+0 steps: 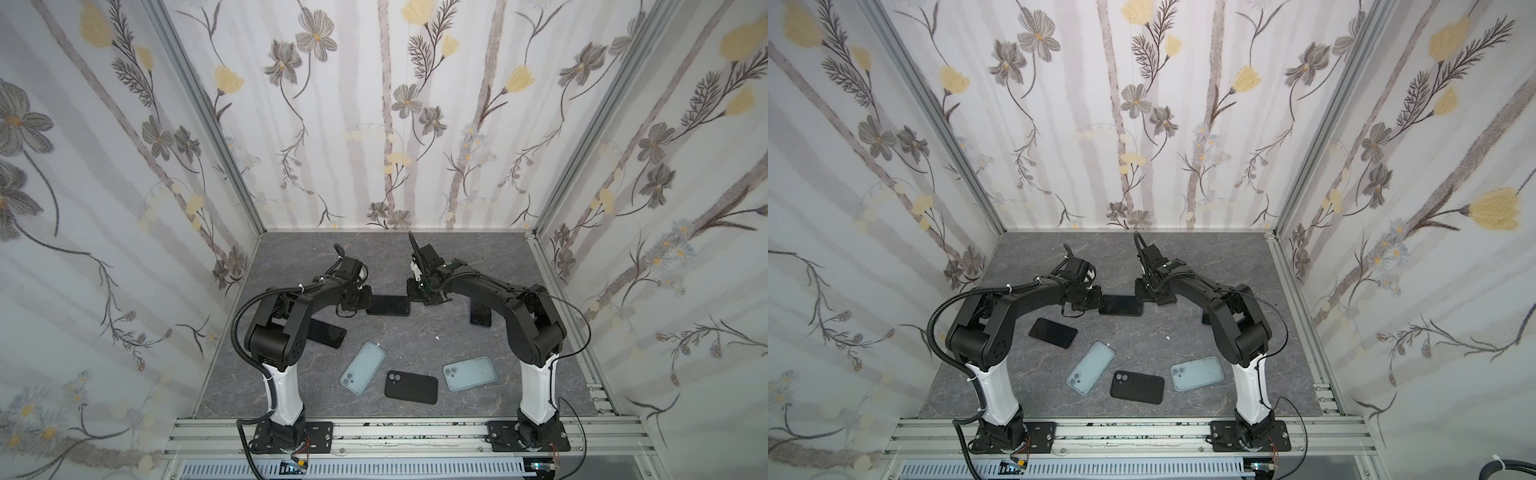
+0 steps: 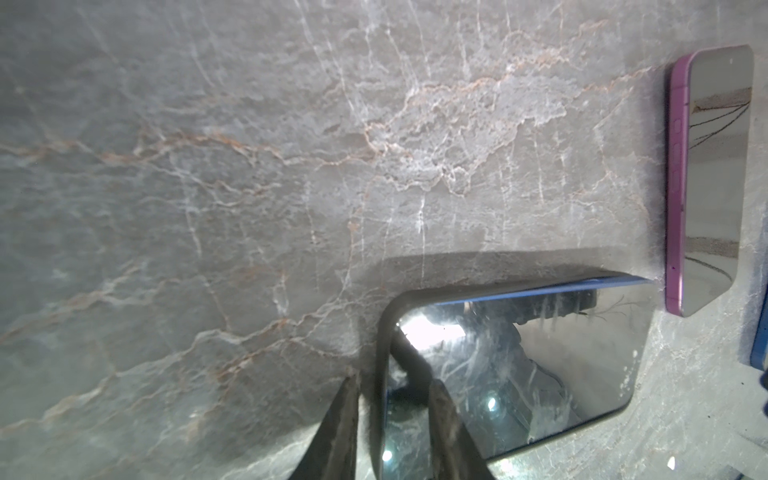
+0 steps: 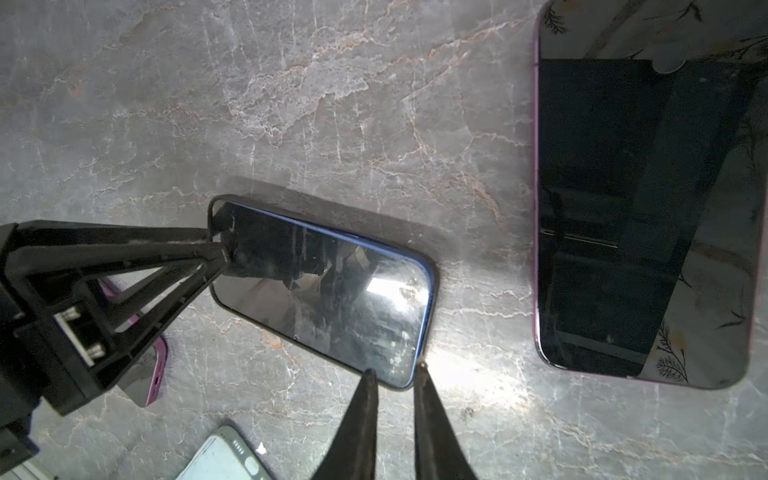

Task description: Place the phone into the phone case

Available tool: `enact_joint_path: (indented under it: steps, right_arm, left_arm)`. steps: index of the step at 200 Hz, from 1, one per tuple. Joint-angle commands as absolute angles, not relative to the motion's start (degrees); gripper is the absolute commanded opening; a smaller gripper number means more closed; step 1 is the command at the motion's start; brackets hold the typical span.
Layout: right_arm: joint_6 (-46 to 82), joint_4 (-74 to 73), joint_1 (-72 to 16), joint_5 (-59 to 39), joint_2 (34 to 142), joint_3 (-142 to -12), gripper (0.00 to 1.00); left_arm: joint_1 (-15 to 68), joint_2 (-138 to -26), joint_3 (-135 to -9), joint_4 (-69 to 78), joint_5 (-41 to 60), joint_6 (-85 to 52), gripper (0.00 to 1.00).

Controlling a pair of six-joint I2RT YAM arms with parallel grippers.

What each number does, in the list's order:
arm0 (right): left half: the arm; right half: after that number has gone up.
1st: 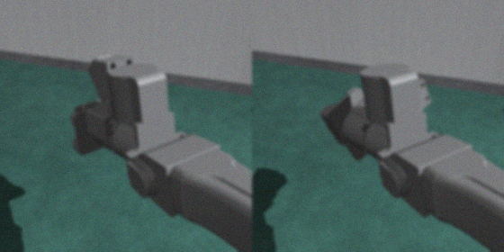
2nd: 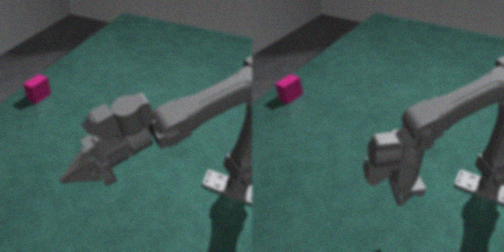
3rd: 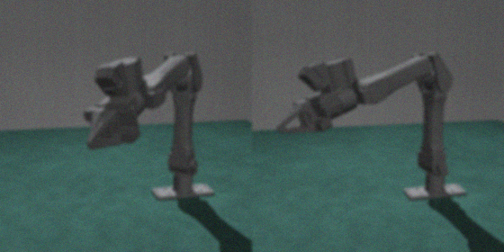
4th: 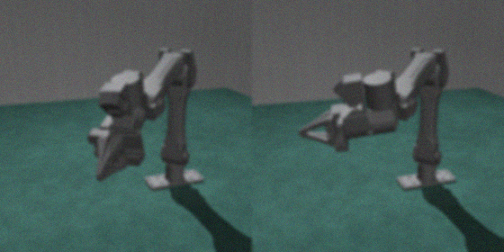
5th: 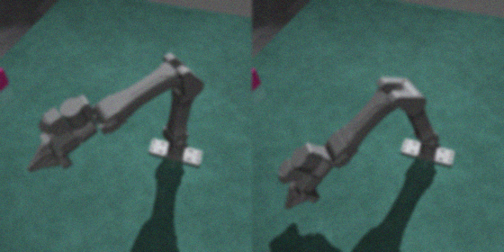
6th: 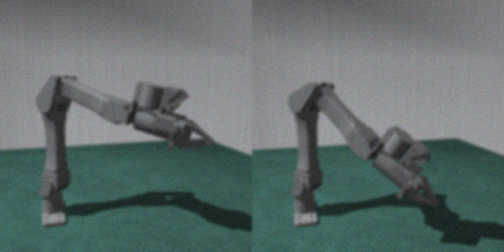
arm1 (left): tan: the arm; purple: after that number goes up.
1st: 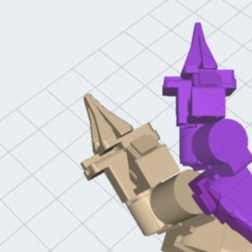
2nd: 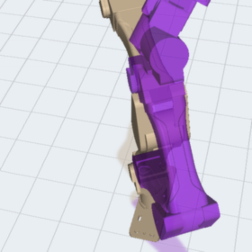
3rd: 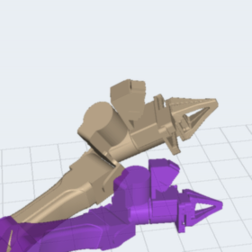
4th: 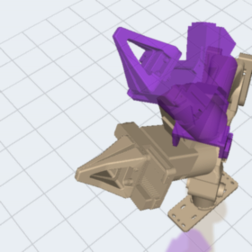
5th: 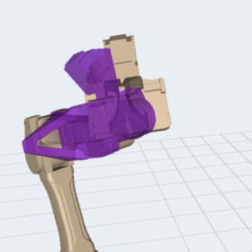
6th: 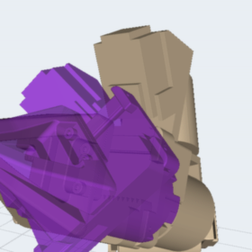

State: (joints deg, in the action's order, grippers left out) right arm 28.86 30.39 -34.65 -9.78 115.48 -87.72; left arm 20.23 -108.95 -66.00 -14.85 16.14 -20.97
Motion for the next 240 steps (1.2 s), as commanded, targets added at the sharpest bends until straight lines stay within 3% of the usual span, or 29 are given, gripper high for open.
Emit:
enact_joint_path:
  steps: [1, 240]
  right_arm:
    - [27.67, 28.06, -34.72, -11.72, 115.93, -87.54, 0.19]
    - [26.61, 23.95, -31.57, -14.28, 118.76, -84.43, 0.31]
  left_arm:
    - [20.14, -108.46, -66.25, -14.78, 16.55, -20.8, 0.29]
    - [20.39, -112.36, -70.1, -16.9, 14.15, -19.2, 0.29]
